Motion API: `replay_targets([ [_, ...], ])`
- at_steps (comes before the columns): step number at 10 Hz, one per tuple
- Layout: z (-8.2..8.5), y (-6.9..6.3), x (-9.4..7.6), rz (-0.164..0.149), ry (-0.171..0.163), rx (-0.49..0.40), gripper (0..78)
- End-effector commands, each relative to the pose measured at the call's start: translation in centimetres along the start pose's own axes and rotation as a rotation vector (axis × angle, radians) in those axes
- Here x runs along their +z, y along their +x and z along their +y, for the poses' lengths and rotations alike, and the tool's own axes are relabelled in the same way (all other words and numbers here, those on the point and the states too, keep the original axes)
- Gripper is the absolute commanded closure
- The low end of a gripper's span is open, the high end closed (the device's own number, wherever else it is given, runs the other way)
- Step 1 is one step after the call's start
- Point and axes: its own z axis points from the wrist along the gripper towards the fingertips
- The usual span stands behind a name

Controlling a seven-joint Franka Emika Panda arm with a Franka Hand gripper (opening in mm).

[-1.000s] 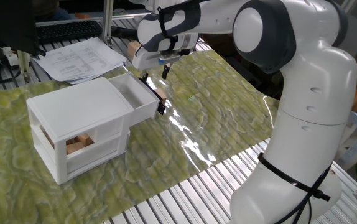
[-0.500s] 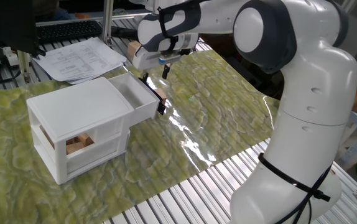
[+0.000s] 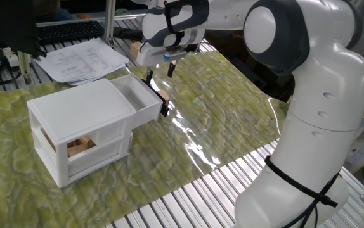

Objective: Take something out of a drawer

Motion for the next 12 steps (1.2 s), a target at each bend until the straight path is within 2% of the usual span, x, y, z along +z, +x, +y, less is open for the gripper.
replay_targets([
  [1, 0.8, 0.9, -2.9, 0.031, -0.002, -0.022, 0.2],
  [3, 2.1, 1.6, -5.2, 0.051, -0.001, -0.025, 0.2],
  [6, 3.9, 2.5, -7.6, 0.059, 0.001, -0.017, 0.2],
  [8, 5.1, 3.0, -8.8, 0.069, 0.001, -0.013, 0.2],
  [12, 6.1, 3.8, -10.1, 0.069, -0.004, -0.013, 0.2],
])
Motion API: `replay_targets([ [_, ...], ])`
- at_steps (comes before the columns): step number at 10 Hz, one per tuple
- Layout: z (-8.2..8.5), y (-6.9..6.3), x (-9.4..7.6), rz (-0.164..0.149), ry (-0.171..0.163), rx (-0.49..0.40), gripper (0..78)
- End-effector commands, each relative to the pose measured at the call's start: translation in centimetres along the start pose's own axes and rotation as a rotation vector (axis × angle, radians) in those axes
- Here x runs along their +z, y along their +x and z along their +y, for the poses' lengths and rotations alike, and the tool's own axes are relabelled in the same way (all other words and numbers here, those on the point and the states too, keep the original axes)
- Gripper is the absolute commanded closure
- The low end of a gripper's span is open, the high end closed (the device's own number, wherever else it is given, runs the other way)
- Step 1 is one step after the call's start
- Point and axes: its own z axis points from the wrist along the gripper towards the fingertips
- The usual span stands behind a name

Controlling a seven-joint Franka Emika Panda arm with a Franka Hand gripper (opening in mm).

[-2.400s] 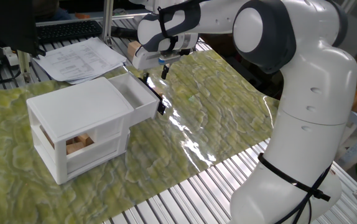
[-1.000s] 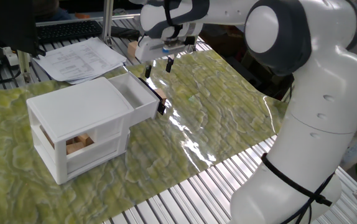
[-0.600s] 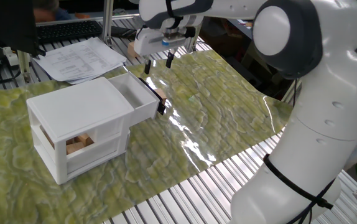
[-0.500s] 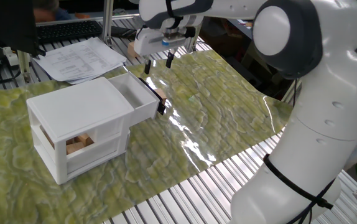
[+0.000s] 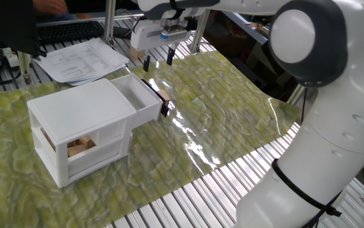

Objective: Take something out of a drawer

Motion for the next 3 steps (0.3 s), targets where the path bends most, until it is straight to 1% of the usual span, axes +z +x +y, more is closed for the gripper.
replay_targets([
  [1, 0.59, 0.33, -0.6, -0.002, -0.001, 0.004, 0.2],
  [2, 0.59, 0.33, -0.6, -0.002, -0.001, 0.004, 76.4],
  [3, 0.59, 0.33, -0.6, -0.002, -0.001, 0.004, 76.4],
])
